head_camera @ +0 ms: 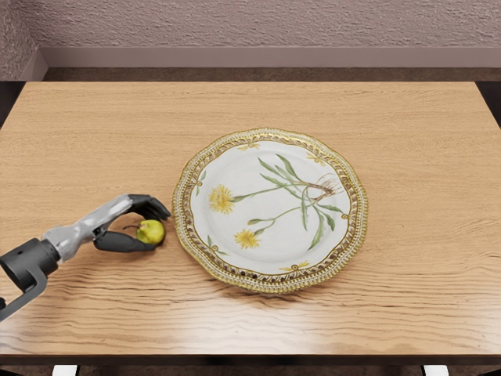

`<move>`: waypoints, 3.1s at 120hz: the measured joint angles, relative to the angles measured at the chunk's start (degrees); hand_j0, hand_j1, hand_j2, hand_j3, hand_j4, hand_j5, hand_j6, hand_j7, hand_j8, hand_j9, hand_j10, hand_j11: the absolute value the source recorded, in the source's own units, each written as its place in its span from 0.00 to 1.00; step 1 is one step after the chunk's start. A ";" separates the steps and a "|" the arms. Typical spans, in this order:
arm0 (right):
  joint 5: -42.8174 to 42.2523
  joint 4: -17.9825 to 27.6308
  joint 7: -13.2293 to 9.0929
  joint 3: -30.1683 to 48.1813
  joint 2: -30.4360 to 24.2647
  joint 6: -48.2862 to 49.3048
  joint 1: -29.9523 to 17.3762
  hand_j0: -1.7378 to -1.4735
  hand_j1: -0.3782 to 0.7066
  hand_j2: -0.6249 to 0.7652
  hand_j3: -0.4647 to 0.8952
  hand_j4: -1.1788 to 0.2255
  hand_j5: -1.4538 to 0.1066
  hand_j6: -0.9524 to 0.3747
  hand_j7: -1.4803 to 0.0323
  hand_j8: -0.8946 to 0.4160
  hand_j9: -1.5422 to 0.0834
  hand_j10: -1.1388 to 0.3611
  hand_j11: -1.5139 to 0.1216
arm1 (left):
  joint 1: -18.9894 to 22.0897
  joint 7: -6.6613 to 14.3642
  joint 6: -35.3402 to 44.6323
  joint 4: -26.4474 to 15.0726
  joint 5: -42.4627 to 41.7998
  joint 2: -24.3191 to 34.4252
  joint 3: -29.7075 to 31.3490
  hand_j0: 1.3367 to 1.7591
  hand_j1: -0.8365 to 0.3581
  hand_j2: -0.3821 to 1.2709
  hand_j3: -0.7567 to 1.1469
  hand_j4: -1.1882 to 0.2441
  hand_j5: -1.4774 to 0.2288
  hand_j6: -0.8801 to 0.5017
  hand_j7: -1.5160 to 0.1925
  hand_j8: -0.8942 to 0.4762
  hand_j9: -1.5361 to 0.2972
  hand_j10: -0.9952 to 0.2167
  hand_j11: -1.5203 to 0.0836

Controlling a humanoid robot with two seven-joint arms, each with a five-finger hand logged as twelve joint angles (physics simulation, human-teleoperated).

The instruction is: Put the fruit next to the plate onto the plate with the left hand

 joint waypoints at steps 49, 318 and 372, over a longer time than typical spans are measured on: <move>0.00 0.00 0.06 0.05 0.00 0.00 0.01 0.30 0.06 0.44 0.34 0.82 0.90 0.69 0.95 0.66 0.92 0.74 0.90 | -0.21 0.15 1.09 0.12 1.29 0.04 0.74 0.76 0.44 0.36 0.40 0.44 0.46 0.23 0.48 0.27 0.44 0.38 0.48; 0.09 0.00 0.32 0.33 0.00 -0.27 -0.03 0.30 0.06 0.44 0.34 0.82 0.90 0.69 0.95 0.66 0.92 0.74 0.90 | -20.09 3.36 -27.52 -3.57 -11.89 6.56 -2.61 0.75 0.41 0.48 0.40 0.35 0.27 0.24 0.30 0.34 0.32 0.32 0.35; 0.08 0.00 0.39 0.15 0.00 -0.27 -0.07 0.30 0.06 0.44 0.34 0.82 0.90 0.69 0.95 0.66 0.92 0.74 0.90 | -29.01 12.67 -31.00 -3.06 -15.74 -7.27 -1.96 0.75 0.41 0.48 0.40 0.31 0.24 0.22 0.27 0.35 0.27 0.34 0.31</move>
